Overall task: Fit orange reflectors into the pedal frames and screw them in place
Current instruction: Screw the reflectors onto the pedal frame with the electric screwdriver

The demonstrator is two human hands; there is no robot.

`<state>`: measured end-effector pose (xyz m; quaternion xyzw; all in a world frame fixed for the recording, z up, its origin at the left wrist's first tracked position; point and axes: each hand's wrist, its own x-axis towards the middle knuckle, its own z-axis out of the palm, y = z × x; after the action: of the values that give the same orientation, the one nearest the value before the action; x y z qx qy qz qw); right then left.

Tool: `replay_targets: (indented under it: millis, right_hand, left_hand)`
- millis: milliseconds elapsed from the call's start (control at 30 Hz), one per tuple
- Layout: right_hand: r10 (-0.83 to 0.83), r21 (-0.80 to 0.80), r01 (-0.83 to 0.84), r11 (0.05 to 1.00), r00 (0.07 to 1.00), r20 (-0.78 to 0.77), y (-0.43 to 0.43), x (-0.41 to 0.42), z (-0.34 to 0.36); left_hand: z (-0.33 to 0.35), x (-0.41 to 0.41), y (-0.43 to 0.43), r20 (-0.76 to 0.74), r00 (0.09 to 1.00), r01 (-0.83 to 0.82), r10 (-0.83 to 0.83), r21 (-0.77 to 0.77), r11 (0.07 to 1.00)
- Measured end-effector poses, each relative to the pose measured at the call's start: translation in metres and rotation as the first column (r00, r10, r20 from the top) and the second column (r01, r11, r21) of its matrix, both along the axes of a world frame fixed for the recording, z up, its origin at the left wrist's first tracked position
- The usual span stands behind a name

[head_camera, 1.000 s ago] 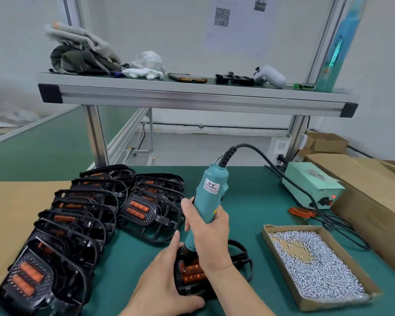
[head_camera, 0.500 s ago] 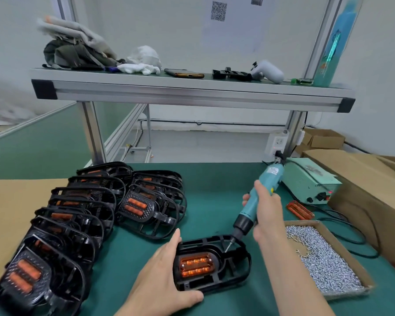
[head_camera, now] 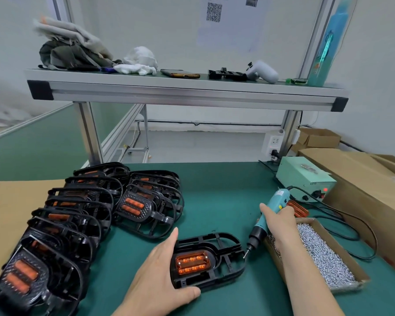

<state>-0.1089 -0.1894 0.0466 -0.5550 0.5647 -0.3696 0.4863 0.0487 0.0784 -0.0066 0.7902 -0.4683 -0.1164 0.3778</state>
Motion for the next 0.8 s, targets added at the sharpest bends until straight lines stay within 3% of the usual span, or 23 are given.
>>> replay_targets:
  millis: [67,267,500,700,800]
  right_hand:
    - [-0.022,-0.086,0.015,0.996,0.996,-0.087,-0.001,-0.002,0.0]
    - [-0.048,-0.116,0.02,0.993,0.968,-0.245,-0.001,-0.013,0.002]
    - [-0.03,-0.233,-0.117,0.965,0.839,-0.544,0.006,-0.031,0.011]
    - [-0.086,-0.387,-0.157,0.909,0.837,-0.541,0.016,-0.023,0.02]
    - [0.034,-0.463,-0.288,0.838,0.875,-0.484,0.027,-0.013,0.027]
  left_hand:
    - [-0.001,0.001,0.001,-0.031,0.999,-0.01,0.009,-0.034,0.999]
    - [0.0,0.004,0.004,-0.062,0.998,-0.024,0.019,-0.086,0.996]
    - [0.002,0.007,0.004,-0.233,0.972,-0.084,0.044,-0.166,0.983]
    - [0.006,0.007,0.007,-0.459,0.888,-0.15,0.009,-0.271,0.951]
    - [0.01,0.008,0.008,-0.539,0.842,-0.183,-0.009,-0.301,0.936]
